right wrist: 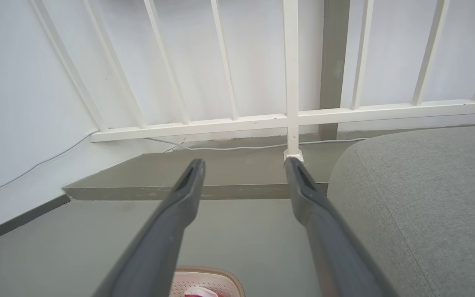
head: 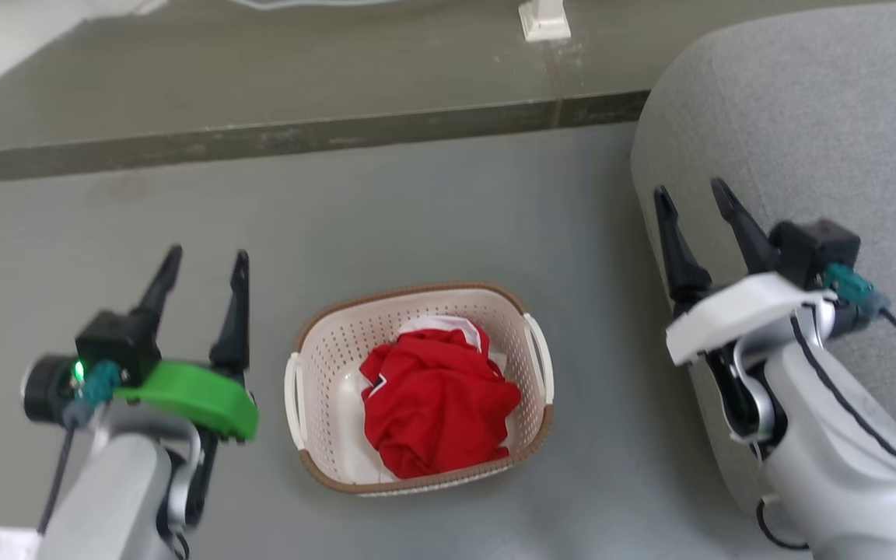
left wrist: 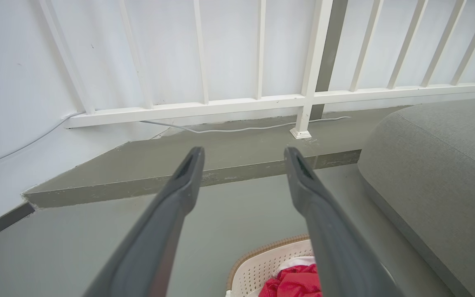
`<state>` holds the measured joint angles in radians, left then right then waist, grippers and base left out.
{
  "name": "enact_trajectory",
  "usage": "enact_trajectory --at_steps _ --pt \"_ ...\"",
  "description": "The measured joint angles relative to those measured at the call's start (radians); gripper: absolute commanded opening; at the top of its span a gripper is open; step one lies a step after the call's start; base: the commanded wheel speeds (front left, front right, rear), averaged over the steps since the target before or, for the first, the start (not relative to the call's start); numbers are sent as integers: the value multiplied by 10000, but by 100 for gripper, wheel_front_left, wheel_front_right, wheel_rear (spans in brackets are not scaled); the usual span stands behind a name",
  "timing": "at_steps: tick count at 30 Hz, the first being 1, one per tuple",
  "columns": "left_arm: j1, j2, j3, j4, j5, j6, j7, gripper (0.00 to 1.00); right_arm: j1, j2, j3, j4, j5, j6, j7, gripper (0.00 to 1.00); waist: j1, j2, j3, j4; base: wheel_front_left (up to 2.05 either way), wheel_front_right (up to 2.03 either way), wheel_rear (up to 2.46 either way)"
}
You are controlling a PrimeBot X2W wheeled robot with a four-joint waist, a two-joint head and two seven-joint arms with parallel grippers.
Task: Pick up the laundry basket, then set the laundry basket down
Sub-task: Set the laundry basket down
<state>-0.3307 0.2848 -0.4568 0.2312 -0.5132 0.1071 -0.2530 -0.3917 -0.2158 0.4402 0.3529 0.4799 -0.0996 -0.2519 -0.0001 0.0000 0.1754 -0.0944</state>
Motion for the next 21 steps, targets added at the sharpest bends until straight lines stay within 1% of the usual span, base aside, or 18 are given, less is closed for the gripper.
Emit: enact_trajectory --at_steps 2,4,11,15,17,21 --pt "345 -6 -2 -199 12 4 0 100 317 -42 -90 -180 -69 -71 0 100 0 0 -153 21 0 0 0" --pt "686 -4 12 -337 46 84 0 100 621 -61 -113 -290 -128 -81 0 100 0 0 -300 48 0 0 0" --pt "1700 15 27 -909 370 92 0 100 1571 -157 -245 -675 -249 -96 0 100 0 0 -752 127 0 0 0" --pt "2174 102 40 -1202 468 94 31 100 2055 -167 -414 -876 -263 -169 0 100 0 0 -942 162 0 0 0" --pt "2503 96 211 -1488 525 125 77 100 2331 -150 -437 -1062 -274 -169 0 100 0 0 -1021 183 0 0 0" --pt "2905 71 606 -1628 606 167 167 100 2587 -136 -453 -1181 -334 -182 0 100 0 0 -1054 192 0 0 0"
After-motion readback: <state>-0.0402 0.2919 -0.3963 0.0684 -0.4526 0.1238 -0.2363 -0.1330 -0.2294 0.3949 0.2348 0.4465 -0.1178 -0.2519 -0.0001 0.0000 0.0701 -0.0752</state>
